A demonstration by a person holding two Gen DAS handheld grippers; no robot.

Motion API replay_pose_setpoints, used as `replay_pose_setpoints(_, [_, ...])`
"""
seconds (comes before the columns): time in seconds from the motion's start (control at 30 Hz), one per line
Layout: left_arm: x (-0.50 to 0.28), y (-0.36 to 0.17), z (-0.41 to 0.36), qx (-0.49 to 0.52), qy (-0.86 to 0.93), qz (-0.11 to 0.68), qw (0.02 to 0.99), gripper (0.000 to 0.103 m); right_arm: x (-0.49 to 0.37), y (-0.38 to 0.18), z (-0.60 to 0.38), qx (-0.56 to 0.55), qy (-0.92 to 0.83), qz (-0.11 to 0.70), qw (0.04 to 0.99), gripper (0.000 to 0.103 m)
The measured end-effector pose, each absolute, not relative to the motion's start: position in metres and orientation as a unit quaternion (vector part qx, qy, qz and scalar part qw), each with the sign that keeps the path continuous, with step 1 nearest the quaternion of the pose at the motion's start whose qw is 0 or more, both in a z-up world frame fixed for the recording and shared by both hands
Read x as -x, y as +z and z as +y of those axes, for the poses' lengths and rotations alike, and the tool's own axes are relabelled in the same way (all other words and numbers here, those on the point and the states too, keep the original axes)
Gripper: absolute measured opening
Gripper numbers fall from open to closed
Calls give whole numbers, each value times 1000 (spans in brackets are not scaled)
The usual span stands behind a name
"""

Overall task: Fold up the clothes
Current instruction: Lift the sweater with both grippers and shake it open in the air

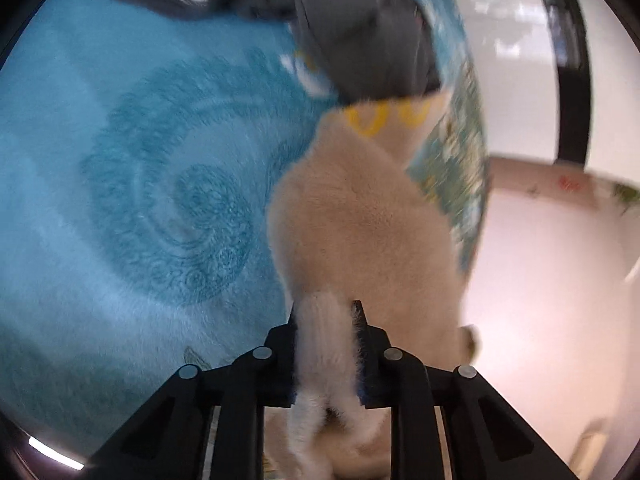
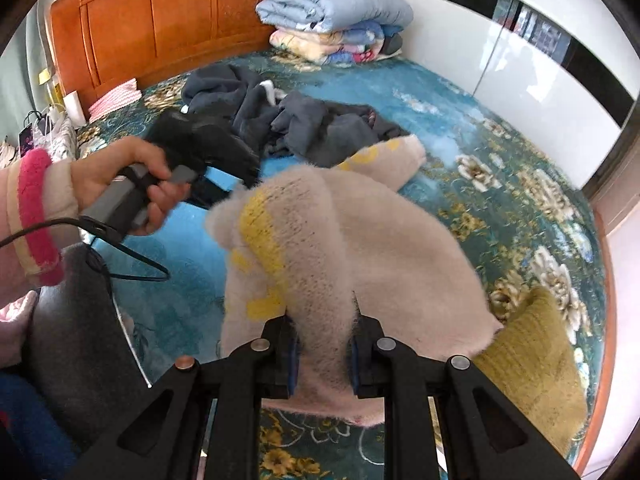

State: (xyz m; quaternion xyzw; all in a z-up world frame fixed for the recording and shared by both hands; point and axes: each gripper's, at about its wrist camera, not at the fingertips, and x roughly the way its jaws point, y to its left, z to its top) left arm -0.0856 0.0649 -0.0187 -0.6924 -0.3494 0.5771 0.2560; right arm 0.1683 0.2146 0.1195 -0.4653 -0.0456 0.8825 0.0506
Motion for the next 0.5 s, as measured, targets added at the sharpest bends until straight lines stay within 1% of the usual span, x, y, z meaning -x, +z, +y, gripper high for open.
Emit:
replay_pose_setpoints(0.1, [86,8,31,645,592,-399,273,19,-174,134,215,444,893,-42,58,19])
replay_pose_setpoints(0.27, [94,76,-24,556,640,-451,280,18,-164,177,206,367,928,-48,45,19])
replay_pose_setpoints(0.37, [87,131,-62,488,689,-457,278,18,-153,203,195,319,946,-46,25,19])
replay_pose_setpoints(0.5, [64,201,-106,403,755,-445,263,18,-140,227,182,270,962,-28,-15,19])
